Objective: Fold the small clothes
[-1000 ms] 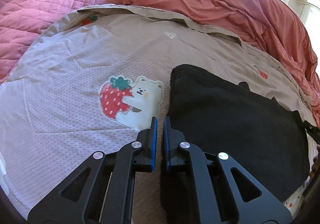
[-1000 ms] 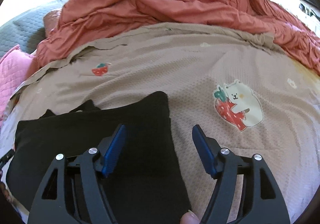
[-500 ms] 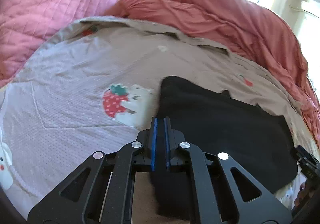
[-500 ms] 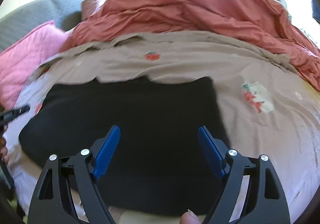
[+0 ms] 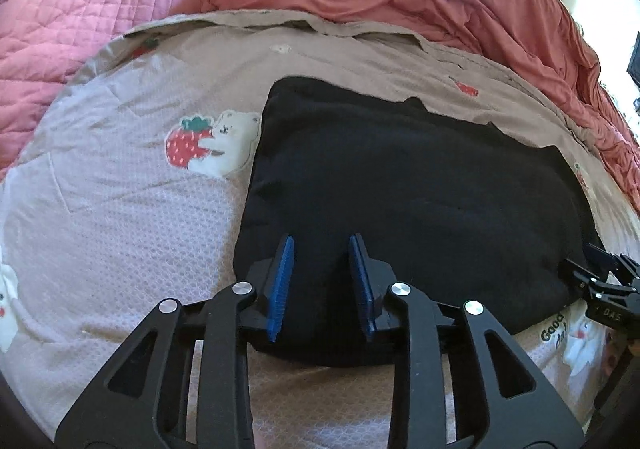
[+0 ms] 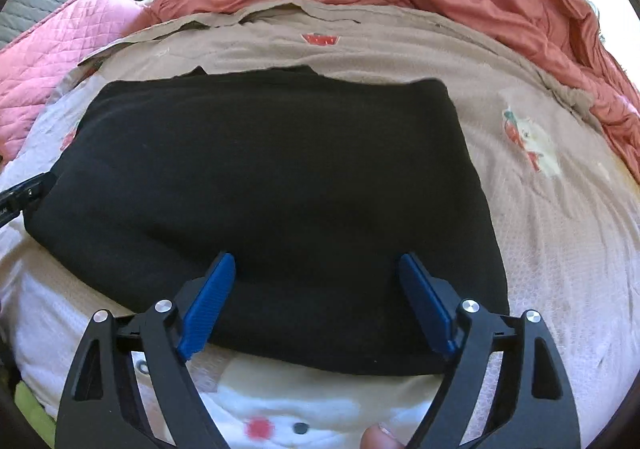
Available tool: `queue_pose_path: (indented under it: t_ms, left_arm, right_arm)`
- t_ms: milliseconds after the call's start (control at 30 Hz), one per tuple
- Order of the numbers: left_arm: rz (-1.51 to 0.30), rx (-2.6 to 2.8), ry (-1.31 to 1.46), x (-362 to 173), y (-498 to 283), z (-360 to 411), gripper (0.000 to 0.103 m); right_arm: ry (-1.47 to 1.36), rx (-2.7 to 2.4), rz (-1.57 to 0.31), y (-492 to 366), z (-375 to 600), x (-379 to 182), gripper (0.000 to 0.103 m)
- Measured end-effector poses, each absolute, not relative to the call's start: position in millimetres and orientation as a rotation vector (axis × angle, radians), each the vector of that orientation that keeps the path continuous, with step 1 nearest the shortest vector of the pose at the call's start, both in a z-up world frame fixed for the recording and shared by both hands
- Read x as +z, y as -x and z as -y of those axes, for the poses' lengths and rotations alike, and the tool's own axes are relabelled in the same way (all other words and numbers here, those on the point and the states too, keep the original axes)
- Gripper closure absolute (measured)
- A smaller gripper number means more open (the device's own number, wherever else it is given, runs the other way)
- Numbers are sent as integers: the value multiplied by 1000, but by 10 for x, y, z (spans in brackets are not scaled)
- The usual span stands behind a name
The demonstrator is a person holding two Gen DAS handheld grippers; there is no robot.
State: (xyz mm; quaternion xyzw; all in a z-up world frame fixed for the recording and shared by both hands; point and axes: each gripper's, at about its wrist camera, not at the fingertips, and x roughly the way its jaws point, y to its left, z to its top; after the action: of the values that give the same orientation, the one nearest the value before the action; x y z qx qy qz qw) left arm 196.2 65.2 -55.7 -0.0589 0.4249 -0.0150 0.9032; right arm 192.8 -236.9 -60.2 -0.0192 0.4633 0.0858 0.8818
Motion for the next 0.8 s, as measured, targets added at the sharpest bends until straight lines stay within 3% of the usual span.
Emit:
queue_pose_path:
  t_ms: [367, 500, 567, 633, 800]
  left_arm:
    - [-871, -29, 118, -548, -1938, -649, 77]
    - [-862, -34, 146, -514, -1910, -703, 60]
    - [-853, -30, 151, -491, -1882, -718, 47]
    - [-847, -21, 159, -470, -1853, -737, 32]
    - [-835, -11, 195, -432, -1824, -812, 23]
  right_arm:
    - [0, 168, -964, -1907, 2376, -560, 19]
    - [-13, 154, -969, -1902, 2372, -516, 19]
    - [-17, 149, -968, -1889, 2371, -489, 10]
    - [-30, 141, -960, -1864, 2388, -450, 9]
    - [-54, 134, -949, -1834, 2439, -376, 8]
